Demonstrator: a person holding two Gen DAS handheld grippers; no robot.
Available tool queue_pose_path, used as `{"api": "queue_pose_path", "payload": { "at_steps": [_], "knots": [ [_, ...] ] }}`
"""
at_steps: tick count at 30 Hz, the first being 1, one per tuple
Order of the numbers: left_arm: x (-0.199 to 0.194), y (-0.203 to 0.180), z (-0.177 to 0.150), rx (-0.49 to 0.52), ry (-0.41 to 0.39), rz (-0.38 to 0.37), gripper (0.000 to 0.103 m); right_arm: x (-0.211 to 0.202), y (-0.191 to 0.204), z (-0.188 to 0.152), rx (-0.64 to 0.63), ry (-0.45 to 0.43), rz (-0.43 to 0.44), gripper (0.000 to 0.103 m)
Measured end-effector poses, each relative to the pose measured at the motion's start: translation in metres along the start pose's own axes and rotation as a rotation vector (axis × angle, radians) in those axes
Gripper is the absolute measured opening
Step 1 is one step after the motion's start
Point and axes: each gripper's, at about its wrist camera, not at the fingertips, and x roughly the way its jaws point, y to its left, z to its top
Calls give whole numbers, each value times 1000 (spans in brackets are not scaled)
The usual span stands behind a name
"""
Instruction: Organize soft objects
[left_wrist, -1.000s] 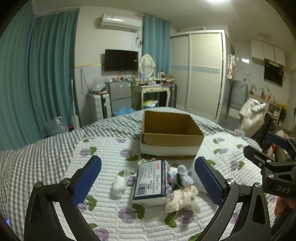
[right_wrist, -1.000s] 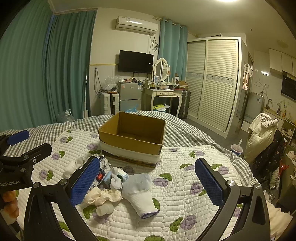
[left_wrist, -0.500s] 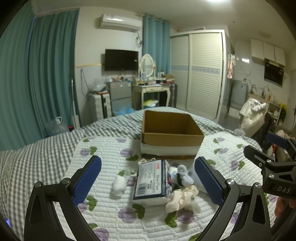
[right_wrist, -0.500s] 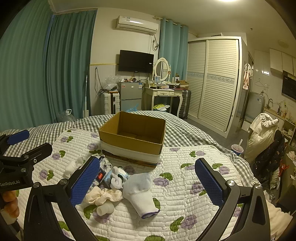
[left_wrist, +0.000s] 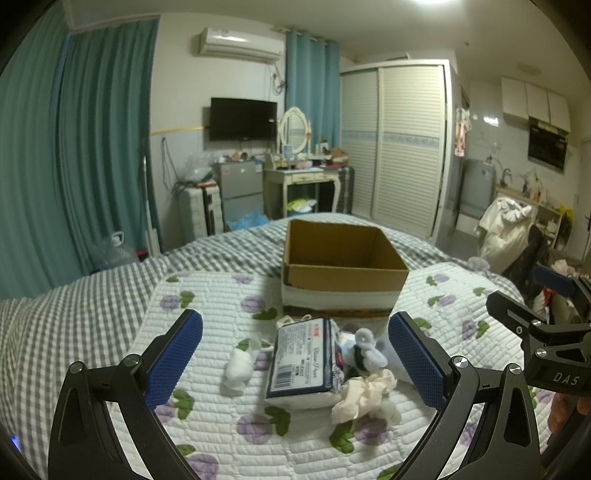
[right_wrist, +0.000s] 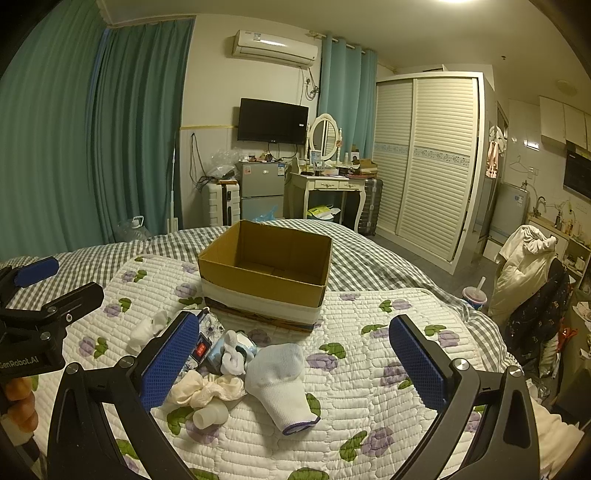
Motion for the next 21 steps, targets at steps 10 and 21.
{"api": "queue_pose_path", "payload": {
  "at_steps": [10, 21],
  "knots": [
    [-4, -2, 3, 10, -9, 7, 103, -2, 1, 0, 1, -5, 1, 103],
    [-29, -21, 13, 13, -20, 16, 102, -25, -1, 7, -44, -10, 51, 103]
  ]
}}
